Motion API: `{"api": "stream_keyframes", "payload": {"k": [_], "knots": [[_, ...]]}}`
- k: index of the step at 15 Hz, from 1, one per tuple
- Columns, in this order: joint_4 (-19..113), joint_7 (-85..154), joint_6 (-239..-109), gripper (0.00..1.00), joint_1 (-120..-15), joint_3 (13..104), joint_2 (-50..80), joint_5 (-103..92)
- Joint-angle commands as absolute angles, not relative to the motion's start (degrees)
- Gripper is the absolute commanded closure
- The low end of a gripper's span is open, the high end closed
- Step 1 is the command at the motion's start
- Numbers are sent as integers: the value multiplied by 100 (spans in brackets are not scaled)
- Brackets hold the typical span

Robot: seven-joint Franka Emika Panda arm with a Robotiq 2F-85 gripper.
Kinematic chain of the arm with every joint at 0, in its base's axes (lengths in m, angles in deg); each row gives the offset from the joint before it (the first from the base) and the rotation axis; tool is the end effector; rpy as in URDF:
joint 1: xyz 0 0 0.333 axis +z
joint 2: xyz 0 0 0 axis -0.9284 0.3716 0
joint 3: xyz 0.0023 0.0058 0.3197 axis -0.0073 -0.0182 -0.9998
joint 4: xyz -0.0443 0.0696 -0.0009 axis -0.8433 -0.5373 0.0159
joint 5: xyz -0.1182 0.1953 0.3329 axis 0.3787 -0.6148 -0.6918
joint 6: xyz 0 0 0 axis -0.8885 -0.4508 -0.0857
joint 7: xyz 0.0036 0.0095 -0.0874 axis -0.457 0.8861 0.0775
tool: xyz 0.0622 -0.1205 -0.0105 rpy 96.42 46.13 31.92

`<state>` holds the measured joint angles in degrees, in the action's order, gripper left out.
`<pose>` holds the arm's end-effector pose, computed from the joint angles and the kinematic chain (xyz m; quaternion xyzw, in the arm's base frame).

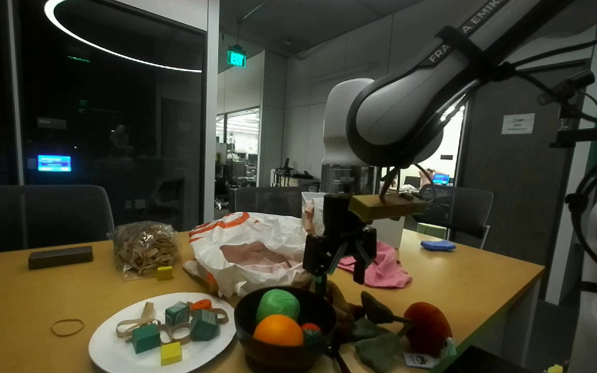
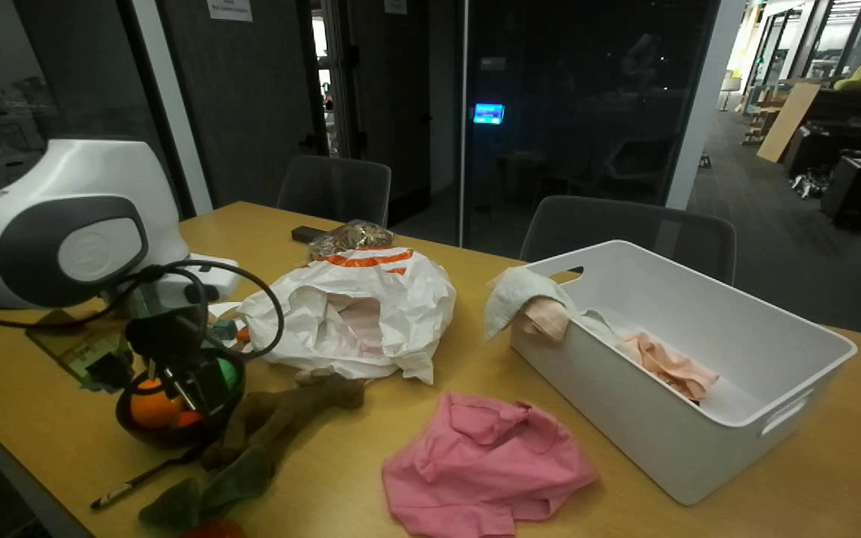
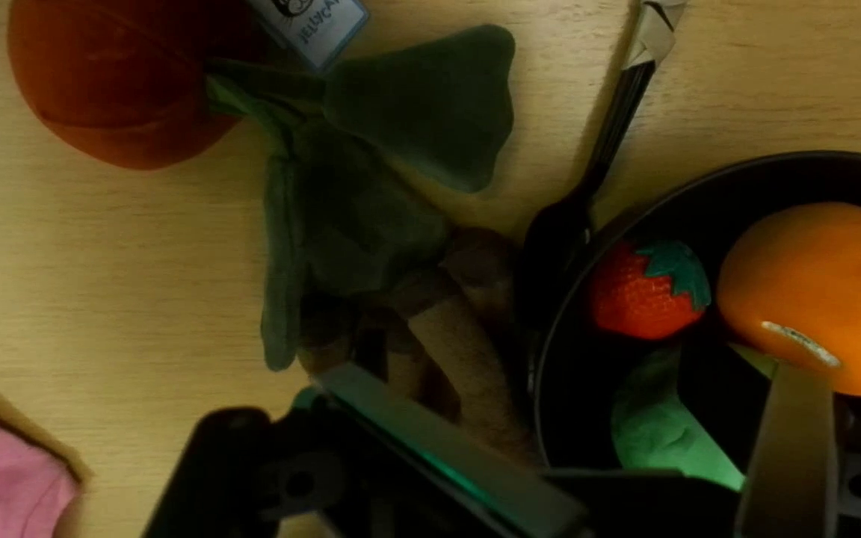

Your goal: Take the fruits out of the black bowl

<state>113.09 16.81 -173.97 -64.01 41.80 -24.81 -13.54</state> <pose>0.3576 0.1006 0.2980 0.9960 -0.0887 -0.0038 0.0117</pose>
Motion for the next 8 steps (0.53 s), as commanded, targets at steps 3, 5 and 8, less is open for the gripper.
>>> {"api": "stream_keyframes", "payload": {"k": [3,5,8], "knots": [[11307,1782,-18173,0,-6299,4240,-1850,-1401],[11306,1804,-18365,0,-6271,4243,-1696,-1406],[11275,1809,-18472,27,-6262,4275,-1476,-1431]]}}
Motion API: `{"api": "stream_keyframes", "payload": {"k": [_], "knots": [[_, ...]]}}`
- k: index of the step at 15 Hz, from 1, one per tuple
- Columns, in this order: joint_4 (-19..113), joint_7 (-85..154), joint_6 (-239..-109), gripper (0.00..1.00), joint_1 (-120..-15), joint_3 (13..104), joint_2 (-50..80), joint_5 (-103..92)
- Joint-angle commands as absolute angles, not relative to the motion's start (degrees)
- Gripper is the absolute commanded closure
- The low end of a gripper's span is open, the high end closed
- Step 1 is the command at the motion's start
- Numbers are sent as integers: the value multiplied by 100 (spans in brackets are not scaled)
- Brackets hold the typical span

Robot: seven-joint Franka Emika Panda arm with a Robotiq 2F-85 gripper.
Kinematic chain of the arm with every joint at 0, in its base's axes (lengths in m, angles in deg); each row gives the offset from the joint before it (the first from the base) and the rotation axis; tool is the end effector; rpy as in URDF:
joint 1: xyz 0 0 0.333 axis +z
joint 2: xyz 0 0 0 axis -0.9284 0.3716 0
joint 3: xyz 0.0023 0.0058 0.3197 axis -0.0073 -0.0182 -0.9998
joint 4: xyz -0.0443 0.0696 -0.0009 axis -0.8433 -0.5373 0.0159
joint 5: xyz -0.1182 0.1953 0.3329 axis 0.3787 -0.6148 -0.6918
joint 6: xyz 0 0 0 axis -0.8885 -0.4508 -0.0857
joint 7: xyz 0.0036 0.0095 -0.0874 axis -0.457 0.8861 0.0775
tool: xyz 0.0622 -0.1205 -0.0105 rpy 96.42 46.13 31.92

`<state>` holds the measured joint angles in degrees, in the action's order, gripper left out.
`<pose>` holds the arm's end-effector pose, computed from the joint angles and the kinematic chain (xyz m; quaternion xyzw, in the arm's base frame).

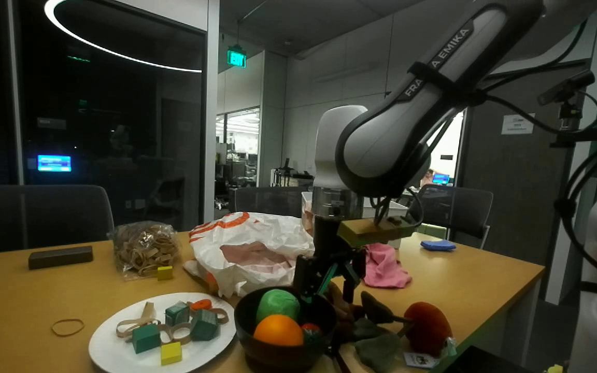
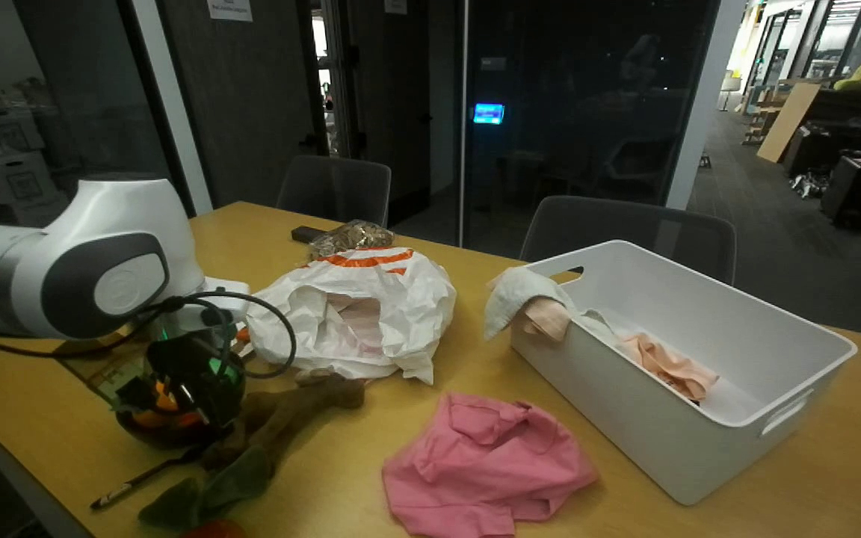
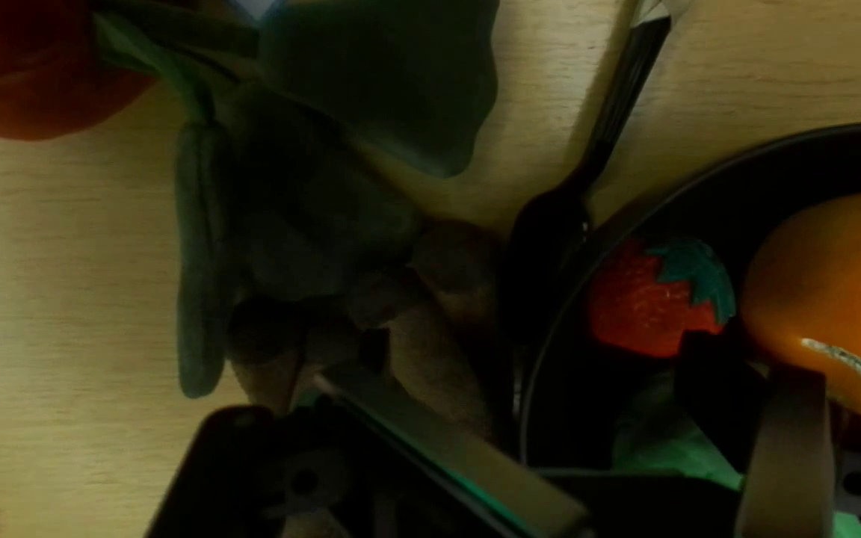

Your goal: Take the fruits out of the black bowl

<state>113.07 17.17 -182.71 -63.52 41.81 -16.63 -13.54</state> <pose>0.3694 0.1076 0.2584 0.9967 -0.0806 -0.0011 0.0009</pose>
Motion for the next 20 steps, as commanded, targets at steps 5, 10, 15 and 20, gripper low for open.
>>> {"api": "stream_keyframes", "payload": {"k": [5,10,15,20], "knots": [[11252,1814,-18420,66,-6245,4311,-1324,-1442],[11206,1608,-18321,94,-6301,4255,-1343,-1217],[10880,1217,-17813,92,-6450,4327,-1570,-1048],[10499,982,-17280,92,-6607,4513,-1667,-1114]]}}
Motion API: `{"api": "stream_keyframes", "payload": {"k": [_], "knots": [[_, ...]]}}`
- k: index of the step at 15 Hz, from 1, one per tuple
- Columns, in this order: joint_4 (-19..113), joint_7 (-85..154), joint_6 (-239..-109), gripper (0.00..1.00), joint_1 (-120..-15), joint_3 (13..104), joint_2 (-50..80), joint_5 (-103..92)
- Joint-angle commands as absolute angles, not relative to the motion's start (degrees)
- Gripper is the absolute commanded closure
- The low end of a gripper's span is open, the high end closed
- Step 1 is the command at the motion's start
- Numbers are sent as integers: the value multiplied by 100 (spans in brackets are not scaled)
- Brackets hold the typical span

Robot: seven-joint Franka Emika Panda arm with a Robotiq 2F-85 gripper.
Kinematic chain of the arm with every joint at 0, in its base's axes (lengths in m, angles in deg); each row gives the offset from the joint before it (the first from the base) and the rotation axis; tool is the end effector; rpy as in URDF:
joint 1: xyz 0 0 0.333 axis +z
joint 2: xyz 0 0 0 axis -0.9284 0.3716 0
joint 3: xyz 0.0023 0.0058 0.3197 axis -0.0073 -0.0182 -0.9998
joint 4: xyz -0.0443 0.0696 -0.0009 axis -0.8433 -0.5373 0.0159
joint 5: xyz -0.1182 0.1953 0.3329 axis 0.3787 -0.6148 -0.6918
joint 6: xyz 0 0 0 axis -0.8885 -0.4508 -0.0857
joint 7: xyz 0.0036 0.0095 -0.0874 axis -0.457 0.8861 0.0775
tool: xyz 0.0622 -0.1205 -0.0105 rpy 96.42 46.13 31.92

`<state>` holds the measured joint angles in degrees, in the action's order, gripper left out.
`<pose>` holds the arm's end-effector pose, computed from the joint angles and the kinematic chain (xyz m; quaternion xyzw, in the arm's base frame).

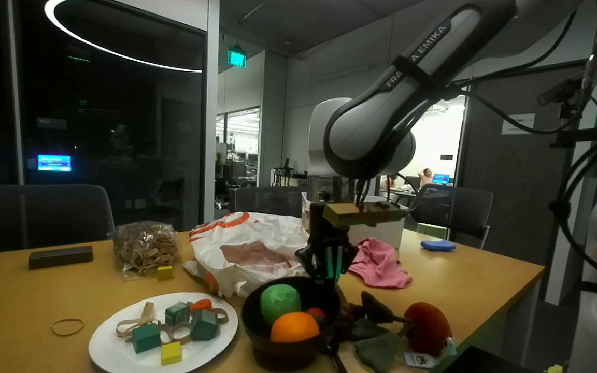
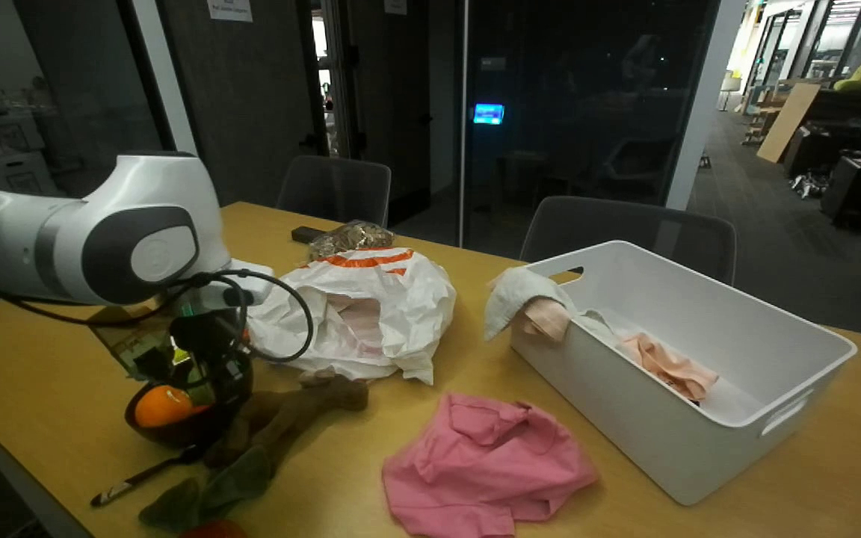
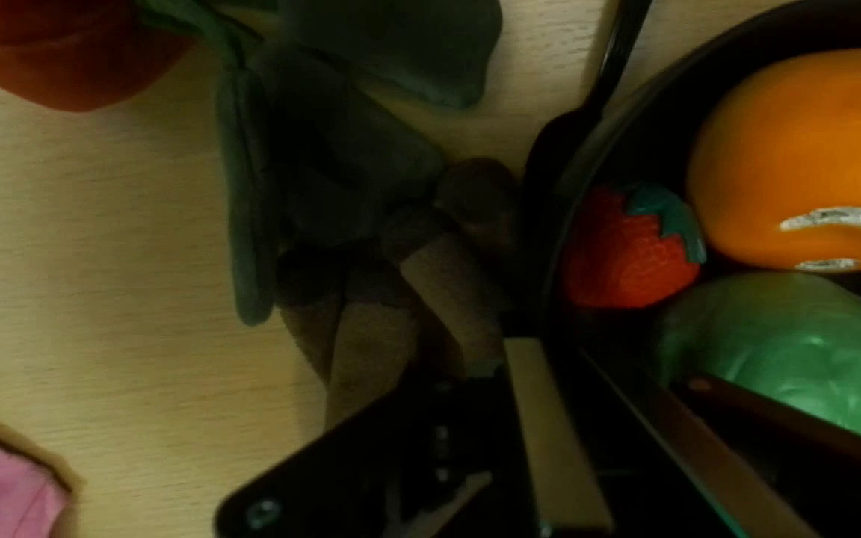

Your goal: Take the fruits out of the black bowl

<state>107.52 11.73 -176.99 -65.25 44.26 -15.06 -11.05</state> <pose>0.3979 0.0888 0.2783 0.9894 -0.1442 -0.0137 0.0090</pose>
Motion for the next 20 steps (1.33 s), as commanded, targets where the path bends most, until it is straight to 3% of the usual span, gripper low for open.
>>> {"api": "stream_keyframes", "payload": {"k": [1,12,20], "knots": [[10412,999,-17111,93,-6616,4563,-1688,-1186],[9755,496,-16384,93,-6882,4647,-2077,-921],[9020,-1299,-16394,93,-7247,4194,-1711,842]]}}
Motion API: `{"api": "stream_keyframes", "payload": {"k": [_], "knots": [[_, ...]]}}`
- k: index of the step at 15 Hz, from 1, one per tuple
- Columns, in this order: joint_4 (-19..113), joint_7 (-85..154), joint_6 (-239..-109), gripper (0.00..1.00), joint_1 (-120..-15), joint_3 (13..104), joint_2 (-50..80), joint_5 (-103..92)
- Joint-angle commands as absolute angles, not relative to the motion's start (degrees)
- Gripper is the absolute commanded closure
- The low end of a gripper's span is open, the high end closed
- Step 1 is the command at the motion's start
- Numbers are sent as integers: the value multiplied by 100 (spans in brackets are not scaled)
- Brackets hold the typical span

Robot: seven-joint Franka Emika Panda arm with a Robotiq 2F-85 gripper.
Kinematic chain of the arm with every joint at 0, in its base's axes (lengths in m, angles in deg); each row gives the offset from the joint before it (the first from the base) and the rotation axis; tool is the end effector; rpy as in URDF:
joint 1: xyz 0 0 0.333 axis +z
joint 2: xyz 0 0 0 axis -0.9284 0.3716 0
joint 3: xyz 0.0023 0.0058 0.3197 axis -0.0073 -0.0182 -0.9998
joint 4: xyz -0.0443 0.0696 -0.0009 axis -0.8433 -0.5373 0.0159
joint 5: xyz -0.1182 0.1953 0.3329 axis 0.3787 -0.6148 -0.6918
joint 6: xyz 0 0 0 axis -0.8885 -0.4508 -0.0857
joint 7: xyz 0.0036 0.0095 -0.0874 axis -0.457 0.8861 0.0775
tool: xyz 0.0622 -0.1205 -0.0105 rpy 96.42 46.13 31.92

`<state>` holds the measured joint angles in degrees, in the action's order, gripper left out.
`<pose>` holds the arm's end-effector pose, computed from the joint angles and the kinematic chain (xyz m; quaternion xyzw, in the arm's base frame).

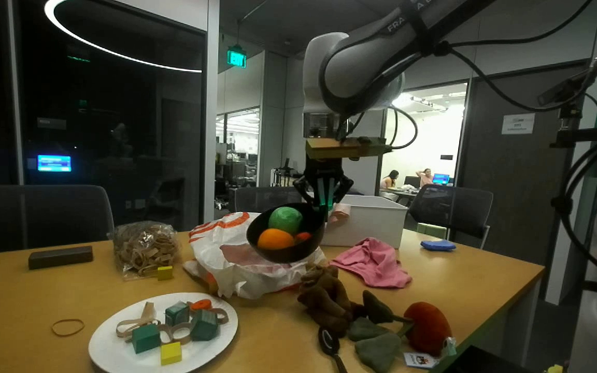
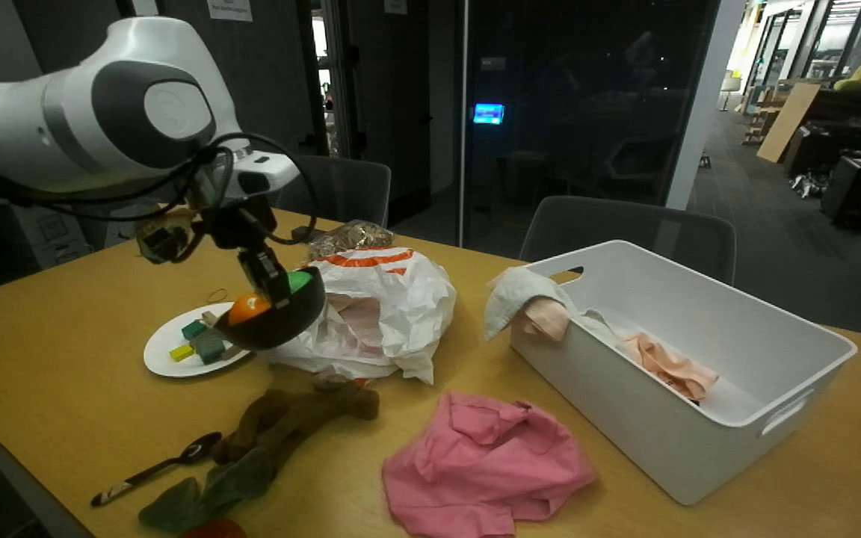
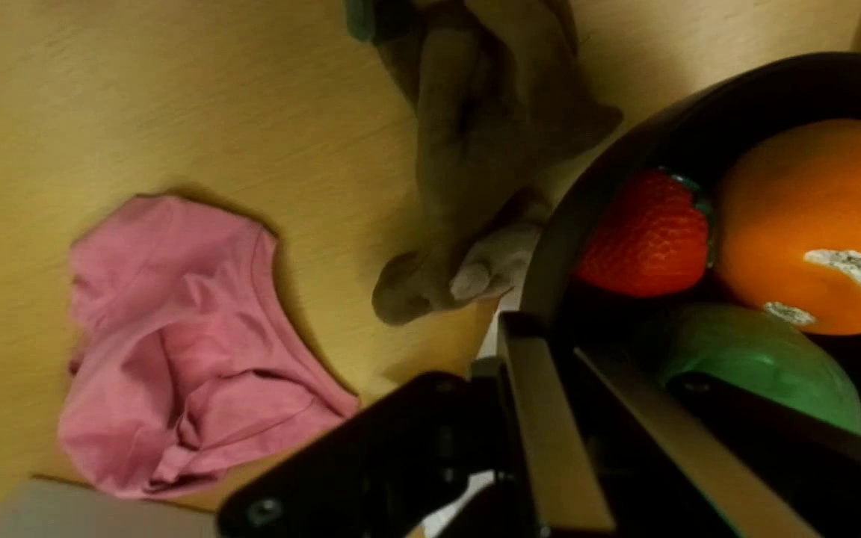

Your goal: Take the fruits out of the black bowl

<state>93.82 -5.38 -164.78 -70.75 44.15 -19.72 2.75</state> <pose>0.4545 0.0489 0.4016 0.9575 -0.2654 0.0778 0.0813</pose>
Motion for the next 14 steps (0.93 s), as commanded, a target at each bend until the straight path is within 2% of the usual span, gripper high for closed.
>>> {"api": "stream_keyframes", "payload": {"k": [1,8,14], "knots": [[8944,-1617,-16410,93,-7259,4149,-1595,1047],[8628,-4424,-16563,93,-7095,3984,-830,3362],[8697,-6814,-16172,93,-6550,4076,-504,5712]]}}
